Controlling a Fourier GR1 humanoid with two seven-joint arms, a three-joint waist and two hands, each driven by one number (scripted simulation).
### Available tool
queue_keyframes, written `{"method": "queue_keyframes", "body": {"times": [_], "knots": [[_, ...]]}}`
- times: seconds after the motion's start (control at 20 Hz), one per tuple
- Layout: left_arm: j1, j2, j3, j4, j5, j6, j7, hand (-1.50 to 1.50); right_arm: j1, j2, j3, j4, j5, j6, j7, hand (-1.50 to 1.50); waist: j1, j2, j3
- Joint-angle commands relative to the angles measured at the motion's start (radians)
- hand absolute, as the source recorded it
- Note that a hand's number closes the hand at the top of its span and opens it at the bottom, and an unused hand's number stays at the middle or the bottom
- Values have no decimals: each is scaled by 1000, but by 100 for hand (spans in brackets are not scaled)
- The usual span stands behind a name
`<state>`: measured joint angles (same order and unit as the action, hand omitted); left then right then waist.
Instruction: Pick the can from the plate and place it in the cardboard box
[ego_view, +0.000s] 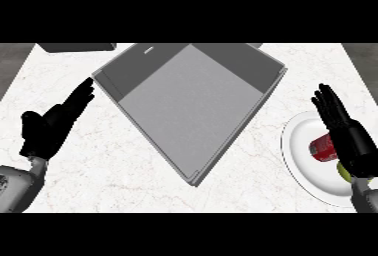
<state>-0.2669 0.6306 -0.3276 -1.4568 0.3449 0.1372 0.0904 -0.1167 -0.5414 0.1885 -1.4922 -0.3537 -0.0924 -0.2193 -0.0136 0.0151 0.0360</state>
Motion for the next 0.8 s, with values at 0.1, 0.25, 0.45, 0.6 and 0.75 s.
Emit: {"method": "queue_keyframes", "body": {"times": [0.1,0.25,0.45,0.6,0.75], "knots": [[44,-31,6,3,-91,123,-20,0,-129,-15,-85,28,-161,205,-42,-150,44,-14,-34],[71,-37,32,26,-124,204,-34,0,-210,-37,-126,2,-287,373,-81,-150,64,-14,-33],[164,-96,9,10,-116,215,-56,0,-173,-52,-178,262,-58,127,-97,-150,42,-10,-35],[231,-99,-9,-69,-163,269,-45,0,-174,-46,-244,365,-150,275,-199,-150,40,-14,-34],[170,-133,16,4,-182,240,-52,0,-249,-114,-228,520,-21,397,-324,-150,27,-11,-35]]}}
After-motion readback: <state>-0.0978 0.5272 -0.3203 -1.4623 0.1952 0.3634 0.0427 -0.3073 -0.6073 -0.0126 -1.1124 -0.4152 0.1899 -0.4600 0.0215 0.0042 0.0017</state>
